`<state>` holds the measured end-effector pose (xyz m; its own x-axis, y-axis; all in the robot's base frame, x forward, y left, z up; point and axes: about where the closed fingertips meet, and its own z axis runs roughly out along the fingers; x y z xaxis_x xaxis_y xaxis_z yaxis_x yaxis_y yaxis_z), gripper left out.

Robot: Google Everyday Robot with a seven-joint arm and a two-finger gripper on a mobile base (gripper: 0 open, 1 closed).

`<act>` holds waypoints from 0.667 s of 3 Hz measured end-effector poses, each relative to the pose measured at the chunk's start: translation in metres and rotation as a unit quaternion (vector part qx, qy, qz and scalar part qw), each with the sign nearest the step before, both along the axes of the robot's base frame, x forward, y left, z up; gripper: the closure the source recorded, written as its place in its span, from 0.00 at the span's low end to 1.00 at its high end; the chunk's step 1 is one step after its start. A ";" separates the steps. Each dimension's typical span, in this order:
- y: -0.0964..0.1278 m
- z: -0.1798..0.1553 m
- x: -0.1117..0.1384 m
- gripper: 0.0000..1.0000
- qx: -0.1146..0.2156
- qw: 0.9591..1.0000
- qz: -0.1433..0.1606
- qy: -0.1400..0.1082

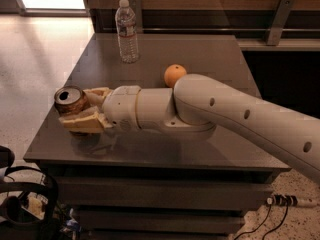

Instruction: Pick orange can

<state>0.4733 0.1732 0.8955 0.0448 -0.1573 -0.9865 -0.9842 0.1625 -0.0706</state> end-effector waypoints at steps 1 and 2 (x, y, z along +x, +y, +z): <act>-0.006 0.047 0.007 1.00 0.020 0.998 0.011 -0.050; -0.012 0.084 0.010 1.00 0.027 0.996 0.012 -0.090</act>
Offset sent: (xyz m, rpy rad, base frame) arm 0.0161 -0.0215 0.1122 0.0681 -0.2387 0.0179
